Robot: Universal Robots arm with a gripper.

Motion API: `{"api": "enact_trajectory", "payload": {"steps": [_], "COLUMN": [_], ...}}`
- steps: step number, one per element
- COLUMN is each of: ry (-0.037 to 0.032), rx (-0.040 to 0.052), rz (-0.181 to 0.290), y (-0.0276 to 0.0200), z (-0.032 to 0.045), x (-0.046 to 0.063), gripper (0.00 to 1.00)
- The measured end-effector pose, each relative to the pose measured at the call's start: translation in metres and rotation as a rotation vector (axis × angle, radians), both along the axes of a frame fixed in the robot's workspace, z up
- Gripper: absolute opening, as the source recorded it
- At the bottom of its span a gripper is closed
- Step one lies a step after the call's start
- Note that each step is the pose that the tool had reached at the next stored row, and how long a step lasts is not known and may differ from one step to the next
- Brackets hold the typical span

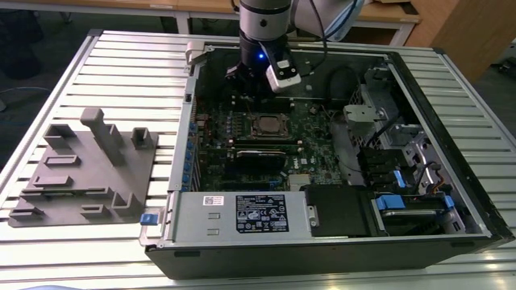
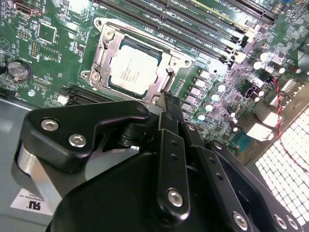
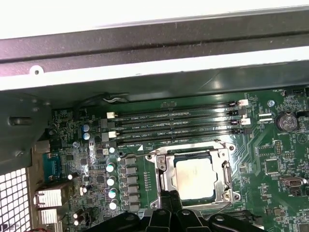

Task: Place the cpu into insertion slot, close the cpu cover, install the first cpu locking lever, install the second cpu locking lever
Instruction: 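Close the cpu cover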

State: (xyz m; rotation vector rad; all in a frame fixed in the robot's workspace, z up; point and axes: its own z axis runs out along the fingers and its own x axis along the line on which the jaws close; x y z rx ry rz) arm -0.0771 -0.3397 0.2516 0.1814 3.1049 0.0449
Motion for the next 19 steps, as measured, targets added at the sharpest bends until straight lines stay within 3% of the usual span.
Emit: {"api": "enact_trajectory", "payload": {"steps": [5, 15, 19], "ry": [-0.0022, -0.0149, -0.0170], "rx": [-0.0002, -0.0002, -0.0001], "rz": [0.000, 0.000, 0.000], "y": [0.0000, 0.0000, 0.0000], "z": [-0.0005, -0.0018, -0.0019], "x": [-0.006, -0.034, -0.037], "gripper": [0.11, 0.11, 0.11]}}
